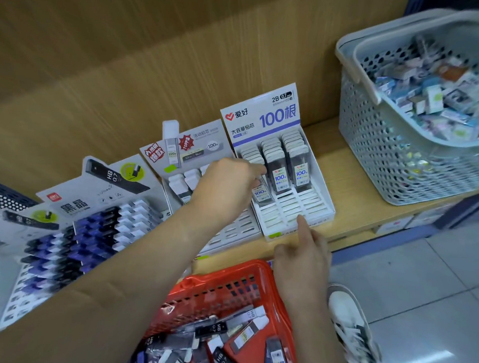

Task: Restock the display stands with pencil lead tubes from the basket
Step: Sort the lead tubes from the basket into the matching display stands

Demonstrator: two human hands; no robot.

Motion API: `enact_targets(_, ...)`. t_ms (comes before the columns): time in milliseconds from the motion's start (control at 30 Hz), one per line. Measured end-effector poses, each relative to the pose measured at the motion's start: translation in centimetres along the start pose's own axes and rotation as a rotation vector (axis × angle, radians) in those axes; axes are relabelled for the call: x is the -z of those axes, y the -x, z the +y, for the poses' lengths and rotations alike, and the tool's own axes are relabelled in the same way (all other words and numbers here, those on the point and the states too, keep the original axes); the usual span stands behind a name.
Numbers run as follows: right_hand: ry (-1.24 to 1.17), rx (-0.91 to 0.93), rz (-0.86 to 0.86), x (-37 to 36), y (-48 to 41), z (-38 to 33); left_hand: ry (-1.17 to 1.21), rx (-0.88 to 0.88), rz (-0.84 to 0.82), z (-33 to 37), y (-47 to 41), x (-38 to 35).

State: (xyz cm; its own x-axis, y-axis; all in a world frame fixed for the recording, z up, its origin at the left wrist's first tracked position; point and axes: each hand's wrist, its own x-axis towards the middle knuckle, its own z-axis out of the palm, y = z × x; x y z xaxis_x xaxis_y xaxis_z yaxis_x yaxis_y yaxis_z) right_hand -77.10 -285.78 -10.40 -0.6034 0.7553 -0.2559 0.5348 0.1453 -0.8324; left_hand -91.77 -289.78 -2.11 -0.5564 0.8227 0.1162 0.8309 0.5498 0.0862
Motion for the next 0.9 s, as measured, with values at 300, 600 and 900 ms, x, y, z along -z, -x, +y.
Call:
enact_targets(300, -0.027, 0.013, -0.019, -0.1, 0.0, -0.2, -0.138, -0.022, -0.060, 0.6, -0.8, -0.6)
enact_targets(600, -0.041, 0.028, -0.014, -0.4, -0.1, 0.1, 0.213, 0.139, 0.161, 0.9, 0.1, -0.8)
enact_targets(900, -0.065, 0.048, -0.020, -0.7, -0.1, 0.7, 0.216, 0.088, 0.188, 0.2, -0.6, -1.0)
